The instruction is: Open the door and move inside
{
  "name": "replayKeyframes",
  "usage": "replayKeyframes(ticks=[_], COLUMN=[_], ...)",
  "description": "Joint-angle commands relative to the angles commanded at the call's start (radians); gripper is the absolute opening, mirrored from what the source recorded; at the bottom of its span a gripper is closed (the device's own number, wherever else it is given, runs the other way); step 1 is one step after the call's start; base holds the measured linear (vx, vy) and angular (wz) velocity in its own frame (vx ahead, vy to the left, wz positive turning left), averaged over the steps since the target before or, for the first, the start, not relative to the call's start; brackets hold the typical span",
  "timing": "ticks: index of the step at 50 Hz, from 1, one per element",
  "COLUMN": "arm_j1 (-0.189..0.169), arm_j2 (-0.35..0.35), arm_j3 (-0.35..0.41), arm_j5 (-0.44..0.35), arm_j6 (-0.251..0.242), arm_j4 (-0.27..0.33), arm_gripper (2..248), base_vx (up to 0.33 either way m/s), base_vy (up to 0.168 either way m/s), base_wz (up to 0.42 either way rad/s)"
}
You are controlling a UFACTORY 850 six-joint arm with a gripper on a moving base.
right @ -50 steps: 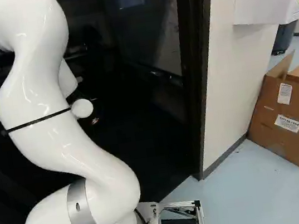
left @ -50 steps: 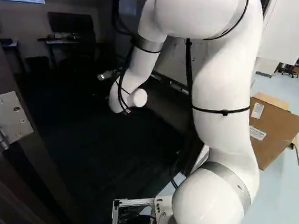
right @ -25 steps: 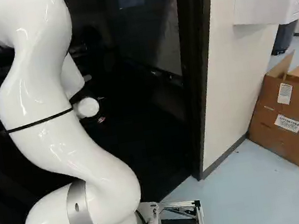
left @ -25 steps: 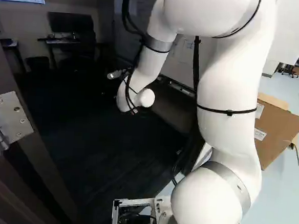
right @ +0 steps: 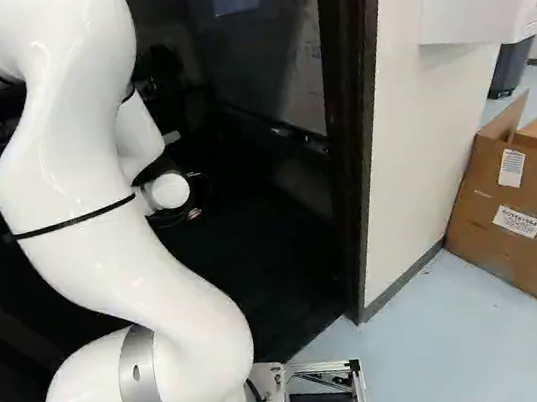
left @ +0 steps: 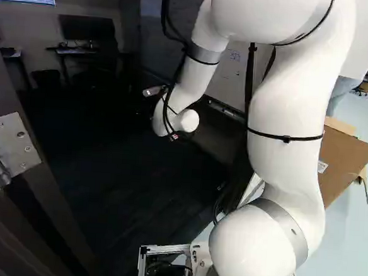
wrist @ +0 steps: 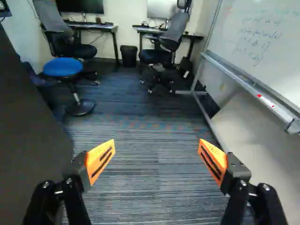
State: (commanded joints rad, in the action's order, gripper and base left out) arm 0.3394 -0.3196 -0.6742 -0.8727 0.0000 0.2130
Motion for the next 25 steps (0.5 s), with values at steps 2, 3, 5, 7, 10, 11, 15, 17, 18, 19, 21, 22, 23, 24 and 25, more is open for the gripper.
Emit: replayKeyframes(ticks=[2,3,5,7,10,11,15,17,18,19,21,22,23,24,25], arm_j1=[-0.006,-0.009,-0.015,-0.022,-0.031,-0.034,-0.047,-0.053,-0.056,-0.059,-0.065,-0.068,-0.072,-0.075,-0.078], arm_j2=[0.002,0.003,0.004,0.006,0.008,0.009,0.012,0.014,0.014,0.015,0.016,0.017,0.018,0.019,0.020], arm_j3=[0.002,0.003,0.005,0.007,0.010,0.011,0.015,0.017,0.018,0.018,0.020,0.021,0.022,0.023,0.025], arm_j5=[0.000,0.000,0.000,0.000,0.000,0.000,0.000,0.000,0.000,0.000,0.000,0.000,0.000,0.000,0.000], arm_j6=[0.000,0.000,0.000,0.000,0.000,0.000,0.000,0.000,0.000,0.000,0.000,0.000,0.000,0.000,0.000], arm_j4=[0.000,0.000,0.000,0.000,0.000,0.000,0.000,0.000,0.000,0.000,0.000,0.000,0.000,0.000,0.000], arm_gripper=[247,247,247,247,247,247,247,247,247,247,247,247,247,247,247], base_vx=[0.000,0.000,0.000,0.000,0.000,0.000,0.000,0.000,0.000,0.000,0.000,0.000,0.000,0.000,0.000], base_vy=[0.000,0.000,0.000,0.000,0.000,0.000,0.000,0.000,0.000,0.000,0.000,0.000,0.000,0.000,0.000], base_wz=[0.000,0.000,0.000,0.000,0.000,0.000,0.000,0.000,0.000,0.000,0.000,0.000,0.000,0.000,0.000])
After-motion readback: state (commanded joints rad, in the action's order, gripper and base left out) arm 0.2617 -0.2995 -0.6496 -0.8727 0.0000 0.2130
